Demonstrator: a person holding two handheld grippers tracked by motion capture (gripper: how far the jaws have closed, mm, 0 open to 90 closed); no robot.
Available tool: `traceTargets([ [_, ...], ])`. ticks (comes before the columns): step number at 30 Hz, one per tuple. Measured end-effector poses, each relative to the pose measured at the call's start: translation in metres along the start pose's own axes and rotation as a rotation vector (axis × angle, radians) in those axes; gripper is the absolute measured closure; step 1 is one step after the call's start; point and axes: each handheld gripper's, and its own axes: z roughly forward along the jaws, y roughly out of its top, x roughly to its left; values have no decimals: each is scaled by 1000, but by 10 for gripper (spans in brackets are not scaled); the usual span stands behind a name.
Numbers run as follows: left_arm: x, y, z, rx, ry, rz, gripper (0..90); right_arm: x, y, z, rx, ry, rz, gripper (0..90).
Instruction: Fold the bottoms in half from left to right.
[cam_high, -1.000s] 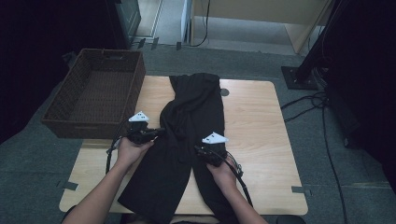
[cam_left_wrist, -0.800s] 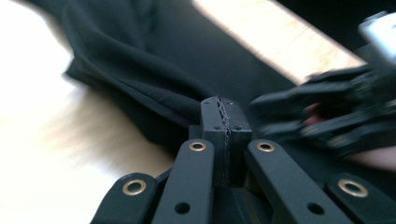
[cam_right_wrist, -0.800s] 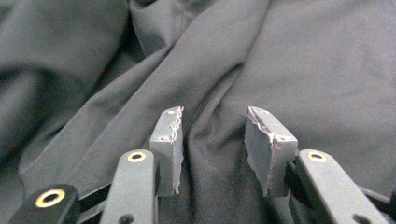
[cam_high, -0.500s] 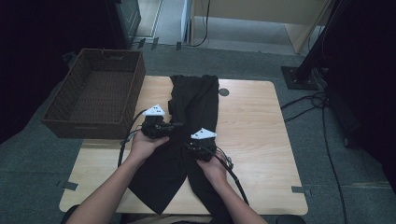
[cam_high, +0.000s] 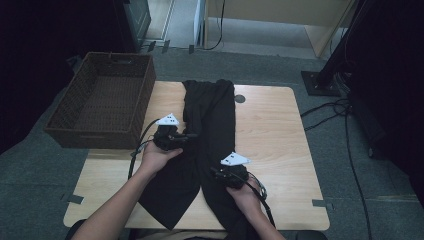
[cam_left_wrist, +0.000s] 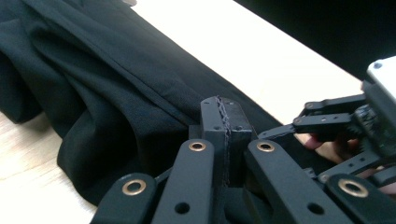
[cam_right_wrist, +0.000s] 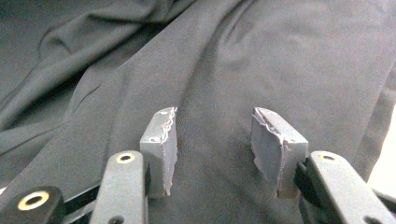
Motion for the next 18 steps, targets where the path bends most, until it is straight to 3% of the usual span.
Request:
traceTargets([
  [7,-12,16,12,-10,-18,28,900,-6,29,34,1,-23,20,515],
  [12,-16,17,18,28,11,60,887,-14,37,43,1,-37,41,525],
  [14,-14,14,17,41,24,64,782,-14,36,42,-1,-41,32,534],
  [18,-6,5,1,34,82,81,658,-13,33,39,-3,-47,41,536],
])
